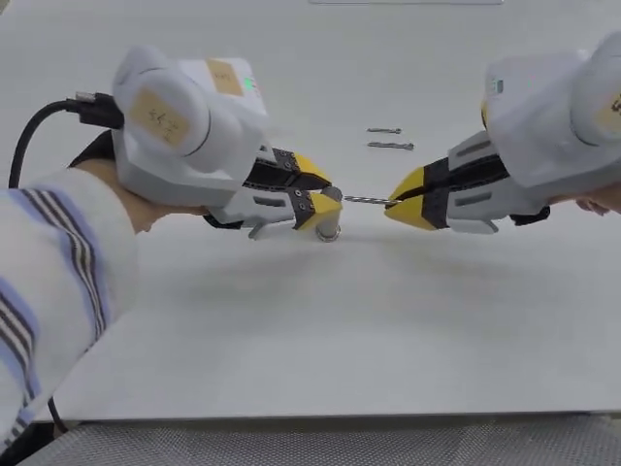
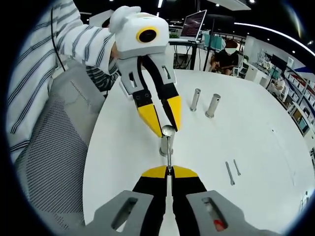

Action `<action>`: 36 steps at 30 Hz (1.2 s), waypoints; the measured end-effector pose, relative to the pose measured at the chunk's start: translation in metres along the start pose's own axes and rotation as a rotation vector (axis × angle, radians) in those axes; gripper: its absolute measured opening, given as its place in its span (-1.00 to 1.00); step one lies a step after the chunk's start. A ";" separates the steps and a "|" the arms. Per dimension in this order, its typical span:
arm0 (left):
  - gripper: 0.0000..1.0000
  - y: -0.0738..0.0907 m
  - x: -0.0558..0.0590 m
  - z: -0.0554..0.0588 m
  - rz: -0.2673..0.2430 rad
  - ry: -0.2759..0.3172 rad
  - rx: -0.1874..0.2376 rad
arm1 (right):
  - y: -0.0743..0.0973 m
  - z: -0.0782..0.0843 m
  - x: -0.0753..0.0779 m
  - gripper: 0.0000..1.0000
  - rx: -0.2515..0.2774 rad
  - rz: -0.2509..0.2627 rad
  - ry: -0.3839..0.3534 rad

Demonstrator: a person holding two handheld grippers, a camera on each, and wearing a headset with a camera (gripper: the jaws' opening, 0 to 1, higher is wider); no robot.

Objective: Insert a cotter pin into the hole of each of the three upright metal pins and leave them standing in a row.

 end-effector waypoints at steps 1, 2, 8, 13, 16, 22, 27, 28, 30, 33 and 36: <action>-0.81 0.000 0.000 0.000 -0.001 0.000 -0.001 | -0.001 -0.001 0.000 -1.00 -0.005 0.004 0.002; -0.81 0.000 0.000 0.000 0.000 0.004 0.001 | -0.001 -0.001 0.000 -1.00 -0.005 0.003 0.004; -0.81 0.001 -0.001 0.000 -0.003 0.010 0.001 | -0.003 -0.001 -0.002 -1.00 -0.017 -0.012 0.019; -0.81 0.000 -0.002 0.001 -0.003 0.012 0.002 | -0.004 -0.005 -0.002 -1.00 -0.007 -0.005 0.016; -0.81 0.000 -0.002 0.001 -0.005 0.016 0.002 | -0.007 -0.006 -0.001 -1.00 -0.006 -0.006 0.021; -0.82 0.000 -0.002 0.002 -0.008 0.022 0.000 | -0.010 -0.007 0.001 -1.00 -0.019 -0.001 0.038; -0.82 0.000 -0.002 0.002 -0.010 0.026 0.001 | -0.010 -0.007 0.000 -1.00 -0.024 -0.002 0.039; -0.82 0.000 -0.002 0.002 -0.010 0.026 0.000 | -0.011 -0.008 -0.001 -1.00 -0.025 -0.003 0.039; -0.82 0.000 -0.001 0.002 -0.010 0.029 0.000 | -0.013 -0.008 -0.003 -1.00 -0.029 -0.004 0.034; -0.82 0.001 -0.001 0.002 -0.010 0.025 -0.009 | -0.019 -0.008 -0.004 -1.00 -0.028 -0.005 0.031; -0.82 -0.001 -0.001 0.003 -0.011 0.029 -0.011 | -0.025 -0.007 0.000 -1.00 -0.020 -0.009 0.032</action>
Point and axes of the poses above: the centre of the closed fingertips' face, and the gripper's own axes: y roughly backward along the fingers, x roughly to its right, z roughly out of its underside, the point moved 7 cm from there along y, roughly backward along the fingers, and after that the axes turned 7 degrees about y, right-handed, at the moved point
